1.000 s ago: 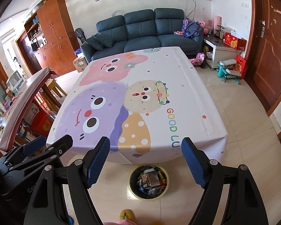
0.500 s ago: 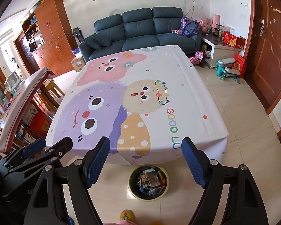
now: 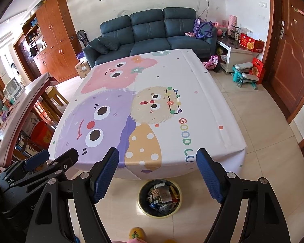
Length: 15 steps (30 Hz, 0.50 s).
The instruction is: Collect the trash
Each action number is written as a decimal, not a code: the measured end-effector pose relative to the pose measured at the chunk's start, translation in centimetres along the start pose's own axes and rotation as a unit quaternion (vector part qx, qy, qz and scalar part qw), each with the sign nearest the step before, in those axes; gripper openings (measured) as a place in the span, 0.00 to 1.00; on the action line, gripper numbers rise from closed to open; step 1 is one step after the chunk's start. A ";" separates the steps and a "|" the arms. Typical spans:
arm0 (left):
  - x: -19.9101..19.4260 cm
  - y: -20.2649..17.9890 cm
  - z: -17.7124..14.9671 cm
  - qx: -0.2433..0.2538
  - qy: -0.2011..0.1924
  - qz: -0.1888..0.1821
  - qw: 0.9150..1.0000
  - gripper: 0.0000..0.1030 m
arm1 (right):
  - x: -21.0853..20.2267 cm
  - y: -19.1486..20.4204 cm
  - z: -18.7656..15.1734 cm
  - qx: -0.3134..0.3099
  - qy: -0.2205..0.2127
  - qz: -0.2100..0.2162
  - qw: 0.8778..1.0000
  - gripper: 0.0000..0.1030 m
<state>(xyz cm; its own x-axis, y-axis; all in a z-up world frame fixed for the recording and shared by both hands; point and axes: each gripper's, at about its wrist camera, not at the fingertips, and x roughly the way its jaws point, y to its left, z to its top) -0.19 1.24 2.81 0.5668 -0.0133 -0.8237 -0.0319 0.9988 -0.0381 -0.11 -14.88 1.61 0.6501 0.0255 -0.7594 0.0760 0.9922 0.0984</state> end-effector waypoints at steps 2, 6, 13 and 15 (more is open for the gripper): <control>0.4 0.0 0.1 0.001 0.001 0.002 1.000 0.66 | 0.0 0.0 0.0 -0.001 -0.001 -0.002 1.000 0.78; 0.8 0.0 0.3 0.003 0.001 0.003 1.000 0.66 | 0.1 0.0 0.1 0.000 0.000 -0.001 1.000 0.78; 1.2 -0.1 0.4 0.004 0.002 0.003 1.000 0.66 | 0.1 0.0 0.1 0.000 0.001 -0.001 1.000 0.78; 1.2 -0.1 0.5 0.004 0.002 0.004 1.000 0.66 | 0.1 -0.1 0.2 -0.001 0.001 -0.001 1.000 0.78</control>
<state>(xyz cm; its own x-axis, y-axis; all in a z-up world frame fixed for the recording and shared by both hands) 0.84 1.14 2.12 0.5635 -0.0052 -0.8261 -0.0306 0.9992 -0.0271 0.07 -14.96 1.63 0.6486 0.0244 -0.7607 0.0753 0.9925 0.0961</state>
